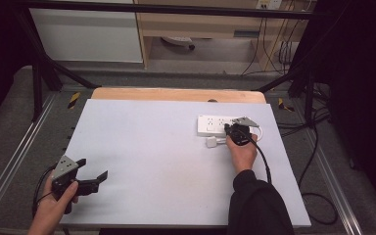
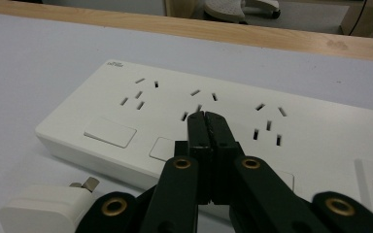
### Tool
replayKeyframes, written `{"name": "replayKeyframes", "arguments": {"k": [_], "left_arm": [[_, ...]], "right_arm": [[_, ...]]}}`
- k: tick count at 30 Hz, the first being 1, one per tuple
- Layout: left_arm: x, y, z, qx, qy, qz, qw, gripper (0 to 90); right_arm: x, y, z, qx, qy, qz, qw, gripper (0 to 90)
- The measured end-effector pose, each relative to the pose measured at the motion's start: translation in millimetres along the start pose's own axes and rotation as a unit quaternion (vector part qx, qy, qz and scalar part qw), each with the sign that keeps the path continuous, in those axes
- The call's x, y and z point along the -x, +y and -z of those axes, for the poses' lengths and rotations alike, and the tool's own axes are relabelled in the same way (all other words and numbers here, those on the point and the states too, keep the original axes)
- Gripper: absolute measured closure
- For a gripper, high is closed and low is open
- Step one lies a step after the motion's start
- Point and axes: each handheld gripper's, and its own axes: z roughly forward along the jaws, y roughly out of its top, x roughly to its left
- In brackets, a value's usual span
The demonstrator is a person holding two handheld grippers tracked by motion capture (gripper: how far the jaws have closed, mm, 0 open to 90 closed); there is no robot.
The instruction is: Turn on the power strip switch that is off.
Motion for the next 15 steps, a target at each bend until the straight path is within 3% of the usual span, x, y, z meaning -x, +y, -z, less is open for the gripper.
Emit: {"name": "replayKeyframes", "arguments": {"k": [15], "left_arm": [[0.2, -0.1, -0.3, -0.002, -0.001, -0.002, 1.0, 6.0]], "right_arm": [[-1.0, -0.2, 0.1, 0.0, -0.003, 0.004, 1.0, 90.0]]}}
